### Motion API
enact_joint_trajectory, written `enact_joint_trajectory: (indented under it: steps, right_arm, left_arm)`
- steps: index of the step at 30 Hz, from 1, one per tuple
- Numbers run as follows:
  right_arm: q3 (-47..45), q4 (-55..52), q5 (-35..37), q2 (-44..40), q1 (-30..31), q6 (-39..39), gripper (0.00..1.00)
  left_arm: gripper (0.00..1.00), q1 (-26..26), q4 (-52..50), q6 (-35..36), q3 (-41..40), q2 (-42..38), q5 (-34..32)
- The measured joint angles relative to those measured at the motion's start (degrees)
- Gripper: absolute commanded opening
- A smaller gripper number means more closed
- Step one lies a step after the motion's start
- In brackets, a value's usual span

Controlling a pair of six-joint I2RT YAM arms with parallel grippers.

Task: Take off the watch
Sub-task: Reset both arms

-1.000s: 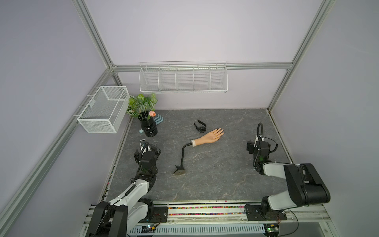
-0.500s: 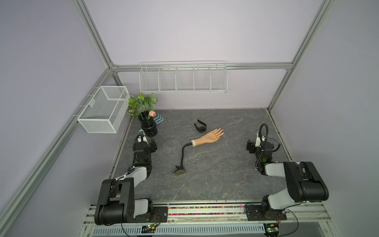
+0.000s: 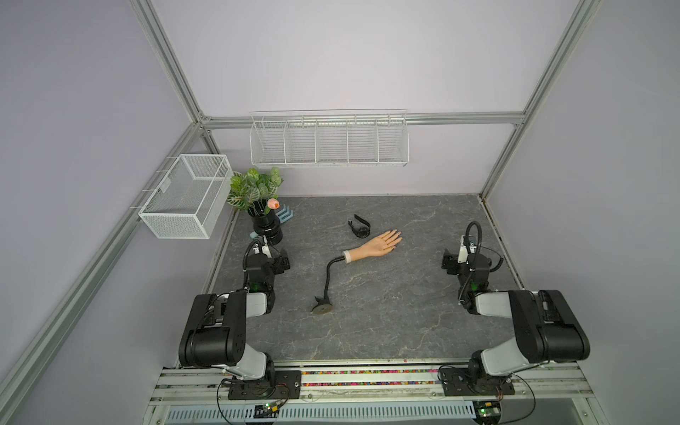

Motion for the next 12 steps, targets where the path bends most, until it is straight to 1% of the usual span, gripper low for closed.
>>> enact_joint_trajectory:
  steps: [12]
  right_arm:
    - [0.00, 0.00, -0.04, 0.00, 0.00, 0.00, 0.89]
  left_arm:
    - [0.99, 0.00, -0.46, 0.02, 0.33, -0.09, 0.24]
